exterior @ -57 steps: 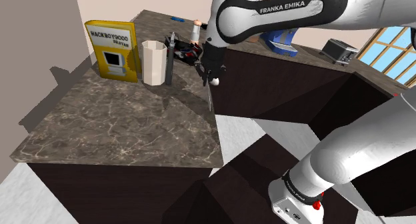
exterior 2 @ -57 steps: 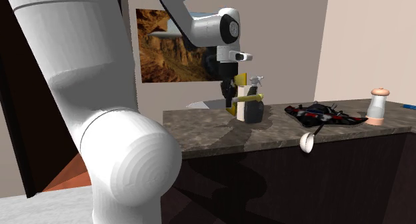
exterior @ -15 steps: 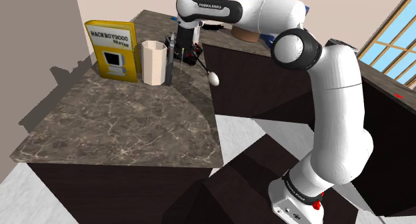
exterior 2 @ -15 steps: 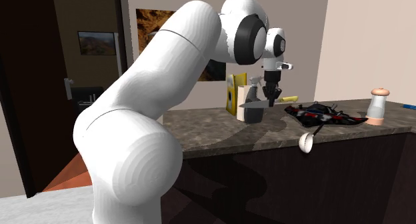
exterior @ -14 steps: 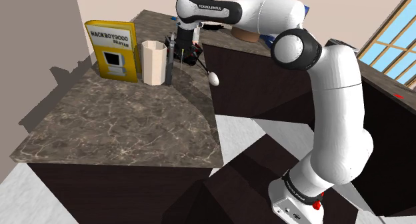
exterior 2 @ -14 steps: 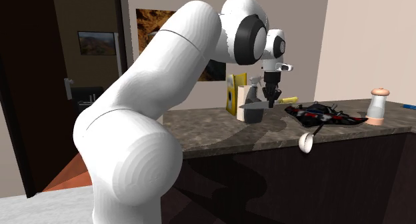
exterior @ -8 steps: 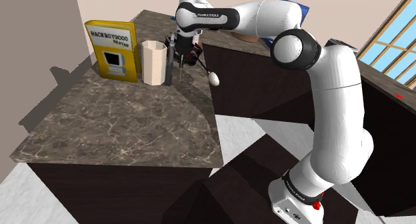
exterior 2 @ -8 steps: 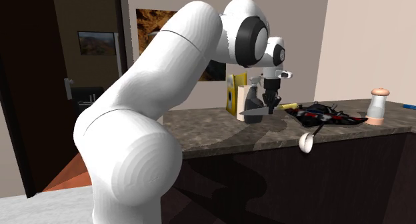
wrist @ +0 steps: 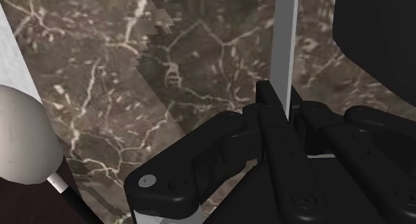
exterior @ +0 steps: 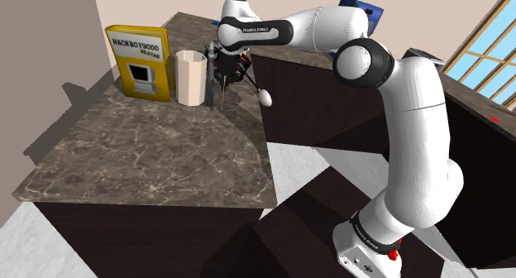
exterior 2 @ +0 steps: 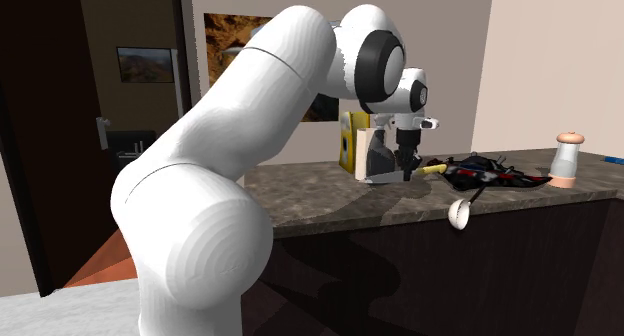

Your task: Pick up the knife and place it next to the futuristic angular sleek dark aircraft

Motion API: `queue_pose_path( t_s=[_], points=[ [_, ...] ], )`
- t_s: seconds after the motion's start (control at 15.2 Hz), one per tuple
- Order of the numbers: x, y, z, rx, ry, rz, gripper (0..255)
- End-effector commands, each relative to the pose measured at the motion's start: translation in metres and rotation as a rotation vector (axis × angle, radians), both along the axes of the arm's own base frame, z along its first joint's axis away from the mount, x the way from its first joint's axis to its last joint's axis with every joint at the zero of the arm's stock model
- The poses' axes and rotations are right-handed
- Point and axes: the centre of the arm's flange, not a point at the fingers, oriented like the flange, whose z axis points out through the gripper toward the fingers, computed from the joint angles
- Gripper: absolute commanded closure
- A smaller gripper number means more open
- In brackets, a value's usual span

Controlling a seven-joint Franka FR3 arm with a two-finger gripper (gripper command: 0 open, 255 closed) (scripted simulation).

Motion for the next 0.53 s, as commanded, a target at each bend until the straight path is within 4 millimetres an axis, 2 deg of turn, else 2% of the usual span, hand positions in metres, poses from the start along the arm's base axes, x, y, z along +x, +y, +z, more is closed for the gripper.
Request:
queue_pose_path(
  t_s=[0.0,0.4,0.46],
  points=[
    [-0.0015,0.0040,-0.0106,0.001,0.014,0.004,255],
    [-0.0015,0.0040,-0.0106,0.001,0.014,0.004,255],
    [0.0007,0.0043,-0.0108,0.001,0.014,0.004,0]
  ],
)
